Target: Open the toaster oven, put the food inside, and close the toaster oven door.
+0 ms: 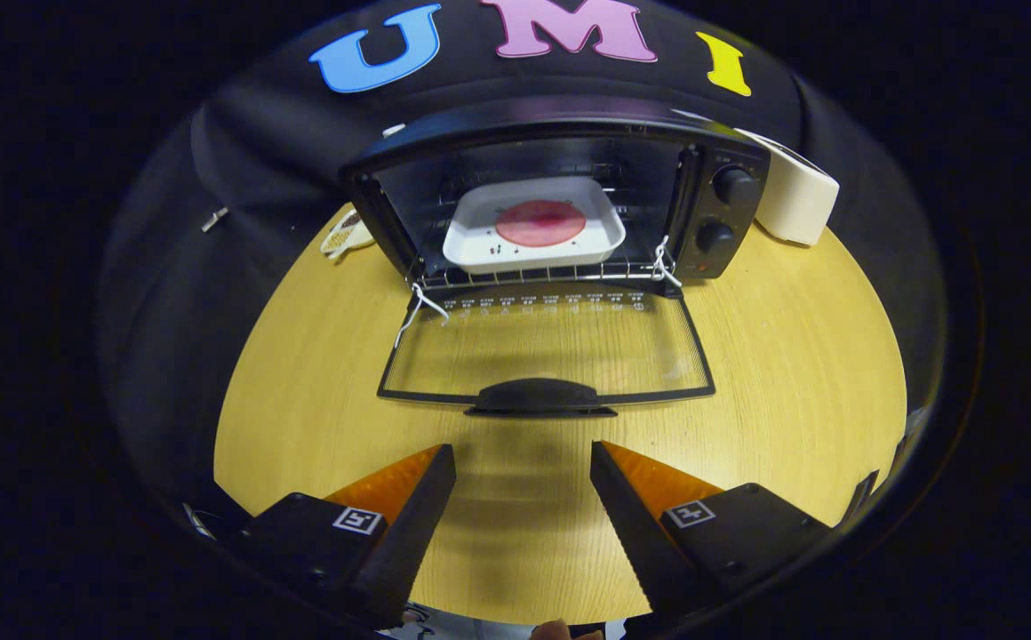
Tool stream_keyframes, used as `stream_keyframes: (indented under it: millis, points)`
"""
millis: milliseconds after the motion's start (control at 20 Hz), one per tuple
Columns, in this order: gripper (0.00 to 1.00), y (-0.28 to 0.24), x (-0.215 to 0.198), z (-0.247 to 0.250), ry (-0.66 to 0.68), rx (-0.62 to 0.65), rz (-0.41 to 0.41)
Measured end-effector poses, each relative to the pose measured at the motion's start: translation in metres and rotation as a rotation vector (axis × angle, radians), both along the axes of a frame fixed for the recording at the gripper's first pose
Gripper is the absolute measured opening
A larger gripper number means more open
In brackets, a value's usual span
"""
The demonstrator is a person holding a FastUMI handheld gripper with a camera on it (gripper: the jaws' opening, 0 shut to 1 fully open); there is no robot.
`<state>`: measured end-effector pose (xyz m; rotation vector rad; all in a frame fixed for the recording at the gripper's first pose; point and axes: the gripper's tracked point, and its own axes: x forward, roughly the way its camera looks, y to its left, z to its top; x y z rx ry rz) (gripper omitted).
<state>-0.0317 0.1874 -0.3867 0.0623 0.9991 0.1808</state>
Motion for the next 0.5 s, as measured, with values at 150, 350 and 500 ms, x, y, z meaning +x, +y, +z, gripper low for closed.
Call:
stream_keyframes:
  millis: [150,350,500]
  points:
    - [0.99,0.004,0.007,-0.024,0.017,-0.044,-0.008]
    - [0.99,0.001,0.023,-0.038,0.002,-0.093,-0.037]
    - [0.99,-0.004,0.028,-0.042,0.006,-0.120,-0.061]
